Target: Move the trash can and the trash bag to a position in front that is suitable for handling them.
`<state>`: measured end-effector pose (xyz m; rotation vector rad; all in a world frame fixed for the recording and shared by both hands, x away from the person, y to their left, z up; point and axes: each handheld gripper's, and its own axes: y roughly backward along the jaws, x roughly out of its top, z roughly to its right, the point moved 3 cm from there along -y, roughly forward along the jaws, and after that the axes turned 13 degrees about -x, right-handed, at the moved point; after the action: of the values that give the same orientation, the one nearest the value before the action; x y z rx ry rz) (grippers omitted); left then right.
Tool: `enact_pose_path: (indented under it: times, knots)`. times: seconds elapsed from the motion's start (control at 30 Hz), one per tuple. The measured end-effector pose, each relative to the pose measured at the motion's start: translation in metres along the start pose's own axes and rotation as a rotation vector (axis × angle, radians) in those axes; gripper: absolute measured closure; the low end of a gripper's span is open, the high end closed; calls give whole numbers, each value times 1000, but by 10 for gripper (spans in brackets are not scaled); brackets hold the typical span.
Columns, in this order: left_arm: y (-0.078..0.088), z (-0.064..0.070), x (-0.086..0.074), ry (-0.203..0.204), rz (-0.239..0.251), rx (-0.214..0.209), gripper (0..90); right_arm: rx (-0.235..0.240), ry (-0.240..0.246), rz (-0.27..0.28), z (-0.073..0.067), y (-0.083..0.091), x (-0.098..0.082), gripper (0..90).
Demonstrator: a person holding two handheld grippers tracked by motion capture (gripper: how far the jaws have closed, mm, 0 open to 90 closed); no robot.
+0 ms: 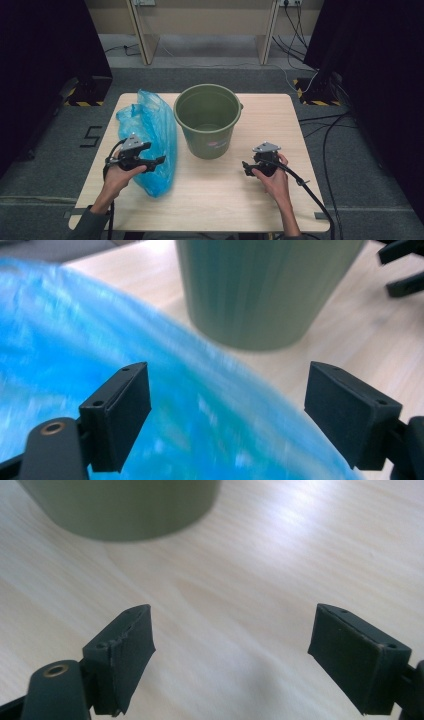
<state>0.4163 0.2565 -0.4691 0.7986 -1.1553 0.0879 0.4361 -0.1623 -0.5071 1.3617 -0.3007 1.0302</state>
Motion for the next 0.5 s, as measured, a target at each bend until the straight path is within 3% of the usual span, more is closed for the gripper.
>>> enact_pose_path:
  times: [0.17, 0.5]
  knots:
    - [11, 3, -25, 13, 3, -25, 159, -10, -38, -17, 8, 5, -20, 177]
    - [13, 20, -47, -13, -26, -40, 158, -20, -66, -32, 14, 6, -36, 176]
